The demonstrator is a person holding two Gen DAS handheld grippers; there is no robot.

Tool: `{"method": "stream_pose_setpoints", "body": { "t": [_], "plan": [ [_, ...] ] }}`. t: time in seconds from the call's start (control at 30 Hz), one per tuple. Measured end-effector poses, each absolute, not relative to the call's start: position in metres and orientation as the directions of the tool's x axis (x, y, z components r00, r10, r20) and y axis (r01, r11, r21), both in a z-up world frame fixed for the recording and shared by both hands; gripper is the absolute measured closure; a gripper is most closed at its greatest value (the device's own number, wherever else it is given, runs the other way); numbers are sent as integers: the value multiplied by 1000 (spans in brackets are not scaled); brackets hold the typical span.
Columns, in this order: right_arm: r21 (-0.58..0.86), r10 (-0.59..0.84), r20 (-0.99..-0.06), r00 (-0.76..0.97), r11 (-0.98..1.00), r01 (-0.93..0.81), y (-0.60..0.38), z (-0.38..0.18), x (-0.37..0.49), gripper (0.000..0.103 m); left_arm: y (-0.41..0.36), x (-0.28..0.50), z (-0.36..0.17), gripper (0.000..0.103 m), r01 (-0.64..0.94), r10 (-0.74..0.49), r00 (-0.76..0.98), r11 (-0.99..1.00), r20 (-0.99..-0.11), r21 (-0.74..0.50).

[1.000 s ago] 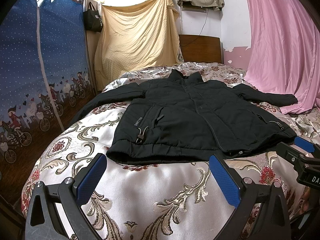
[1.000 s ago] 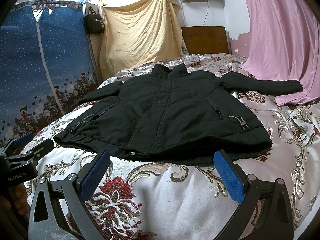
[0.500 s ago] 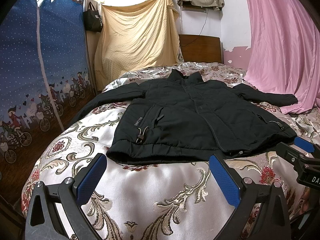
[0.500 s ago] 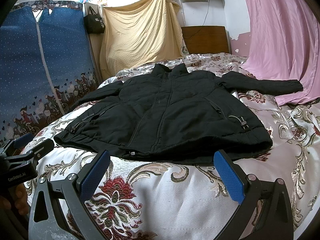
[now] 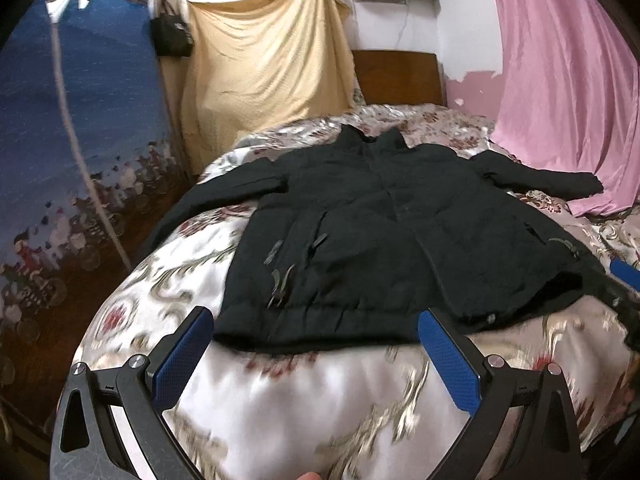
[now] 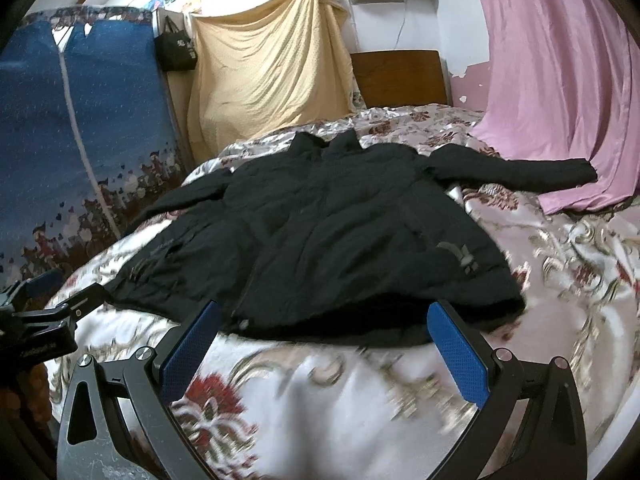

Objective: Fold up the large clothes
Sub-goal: 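Grasp the black jacket sleeve cuff with the right gripper and lift it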

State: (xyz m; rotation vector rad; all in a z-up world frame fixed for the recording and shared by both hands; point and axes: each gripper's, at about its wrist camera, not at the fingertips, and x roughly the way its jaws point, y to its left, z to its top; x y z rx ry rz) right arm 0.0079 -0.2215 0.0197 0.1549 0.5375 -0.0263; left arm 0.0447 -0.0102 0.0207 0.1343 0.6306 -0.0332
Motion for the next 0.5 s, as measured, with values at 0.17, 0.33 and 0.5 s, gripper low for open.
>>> {"method": "stream_pose_setpoints", "body": {
  "t": [0.17, 0.33, 0.5],
  "plan": [
    [191, 20, -531, 847, 977, 97, -277, 38, 41, 1, -40, 109, 38, 0, 152, -46, 769, 982, -638, 113],
    [277, -25, -579, 815, 934, 225, -371, 45, 83, 1, -95, 180, 45, 0, 251, -110, 741, 961, -663, 121],
    [256, -151, -629, 763, 886, 387, -480, 52, 128, 1, -166, 250, 33, 0, 321, -160, 724, 939, -671, 122]
  ]
}}
